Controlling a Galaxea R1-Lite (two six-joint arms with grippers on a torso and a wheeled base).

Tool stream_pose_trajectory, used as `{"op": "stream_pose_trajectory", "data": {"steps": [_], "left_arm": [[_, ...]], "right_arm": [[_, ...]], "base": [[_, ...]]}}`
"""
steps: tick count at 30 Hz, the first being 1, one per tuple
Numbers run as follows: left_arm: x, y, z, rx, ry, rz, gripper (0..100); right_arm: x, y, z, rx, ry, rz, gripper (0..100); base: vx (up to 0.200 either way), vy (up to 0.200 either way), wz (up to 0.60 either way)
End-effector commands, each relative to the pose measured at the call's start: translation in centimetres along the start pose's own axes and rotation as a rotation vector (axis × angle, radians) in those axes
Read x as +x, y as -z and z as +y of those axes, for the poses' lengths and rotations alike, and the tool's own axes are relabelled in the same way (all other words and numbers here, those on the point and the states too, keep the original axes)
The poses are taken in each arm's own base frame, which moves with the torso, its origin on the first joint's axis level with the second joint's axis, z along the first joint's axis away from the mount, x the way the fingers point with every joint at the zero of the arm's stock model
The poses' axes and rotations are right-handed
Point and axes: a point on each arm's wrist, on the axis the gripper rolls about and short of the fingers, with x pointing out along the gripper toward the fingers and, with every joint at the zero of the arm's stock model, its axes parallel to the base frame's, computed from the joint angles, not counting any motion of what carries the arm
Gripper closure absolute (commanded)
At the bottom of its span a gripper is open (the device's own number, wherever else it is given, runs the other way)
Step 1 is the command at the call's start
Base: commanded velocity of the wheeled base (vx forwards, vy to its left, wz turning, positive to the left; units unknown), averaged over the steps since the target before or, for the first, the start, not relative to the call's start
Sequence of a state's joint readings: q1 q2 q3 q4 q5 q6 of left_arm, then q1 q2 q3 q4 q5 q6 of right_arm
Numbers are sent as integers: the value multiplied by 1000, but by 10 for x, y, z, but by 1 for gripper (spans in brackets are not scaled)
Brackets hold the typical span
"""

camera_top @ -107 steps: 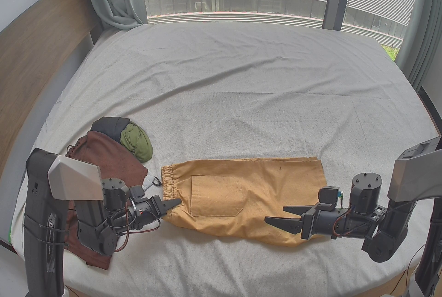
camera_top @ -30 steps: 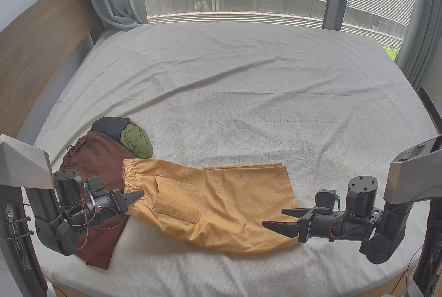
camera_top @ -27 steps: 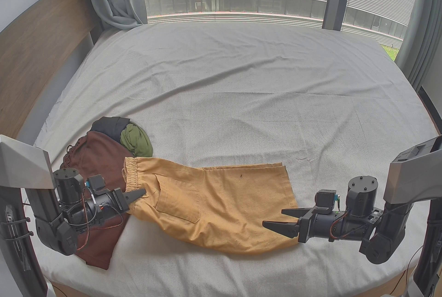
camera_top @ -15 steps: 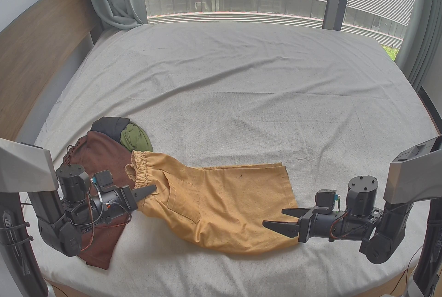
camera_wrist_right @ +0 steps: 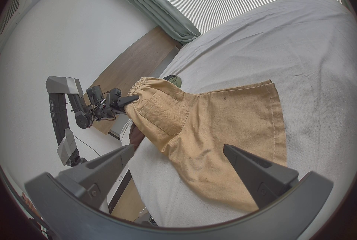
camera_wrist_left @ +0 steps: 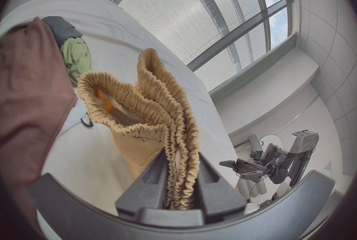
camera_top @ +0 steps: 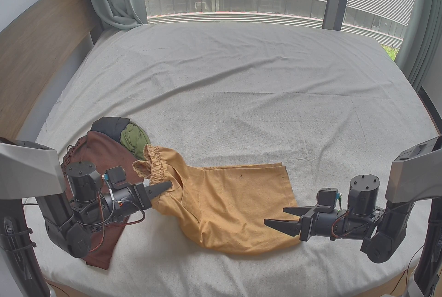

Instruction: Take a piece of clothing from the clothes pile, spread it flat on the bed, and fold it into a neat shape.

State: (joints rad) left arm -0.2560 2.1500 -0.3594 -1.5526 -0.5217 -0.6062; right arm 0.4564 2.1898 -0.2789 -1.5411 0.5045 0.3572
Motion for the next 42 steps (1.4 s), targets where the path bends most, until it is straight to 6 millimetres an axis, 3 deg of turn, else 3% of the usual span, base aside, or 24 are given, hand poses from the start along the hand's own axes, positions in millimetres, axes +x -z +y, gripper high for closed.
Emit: {"op": "stream_pose_trajectory", "data": {"steps": [1,17,32,42], "left_arm": [[8,0,-7,15,24,-4,100],[33,13,-35,10,110,31,100],[55,20,-37,-15,154,55,100],[80,39,-37,-11,177,94,100]], "right_arm": [[0,-1,0,-2,0,-6,0],[-4,-7,-3,-4,11,-29,0],[-7,-12,-9,-4,27,-53,0],[-8,-15,-13,-3,40,-68,0]], "base": [[0,0,0],[0,0,0],[0,0,0],[0,0,0]]}}
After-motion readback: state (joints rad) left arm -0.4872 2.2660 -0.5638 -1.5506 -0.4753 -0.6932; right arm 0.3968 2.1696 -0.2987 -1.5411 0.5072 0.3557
